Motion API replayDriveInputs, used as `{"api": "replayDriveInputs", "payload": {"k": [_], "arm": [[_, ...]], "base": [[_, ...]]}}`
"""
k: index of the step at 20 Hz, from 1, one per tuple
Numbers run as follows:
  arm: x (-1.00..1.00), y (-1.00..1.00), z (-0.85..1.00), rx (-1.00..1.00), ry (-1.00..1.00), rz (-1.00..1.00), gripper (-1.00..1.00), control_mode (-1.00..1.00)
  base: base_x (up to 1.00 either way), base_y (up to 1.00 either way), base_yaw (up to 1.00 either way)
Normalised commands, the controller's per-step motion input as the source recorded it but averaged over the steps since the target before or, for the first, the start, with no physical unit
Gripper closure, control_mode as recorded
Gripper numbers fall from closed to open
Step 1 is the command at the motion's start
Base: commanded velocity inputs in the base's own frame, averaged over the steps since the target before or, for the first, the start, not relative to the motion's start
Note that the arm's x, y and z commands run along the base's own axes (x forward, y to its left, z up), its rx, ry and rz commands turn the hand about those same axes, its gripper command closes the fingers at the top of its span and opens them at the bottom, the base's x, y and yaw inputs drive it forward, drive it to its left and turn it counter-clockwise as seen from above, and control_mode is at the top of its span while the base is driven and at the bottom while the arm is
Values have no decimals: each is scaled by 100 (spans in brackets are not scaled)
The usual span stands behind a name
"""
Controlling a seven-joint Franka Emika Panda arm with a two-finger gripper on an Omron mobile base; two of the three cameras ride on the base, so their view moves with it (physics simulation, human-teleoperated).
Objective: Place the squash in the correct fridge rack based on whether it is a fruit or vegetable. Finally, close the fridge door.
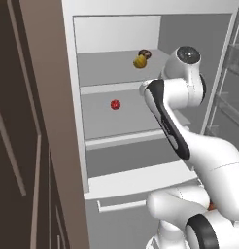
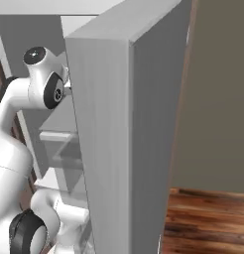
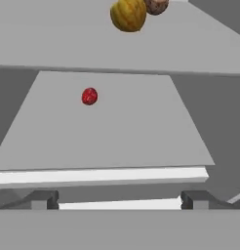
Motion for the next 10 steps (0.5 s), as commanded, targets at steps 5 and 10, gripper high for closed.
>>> {"api": "replayDriveInputs", "payload": {"k": [5, 10], "arm": [[0, 0, 0, 0, 0, 0, -100, 100], [0, 0, 0, 0, 0, 0, -100, 100]], "base": [[-88, -4, 5], [-76, 0, 0]]}}
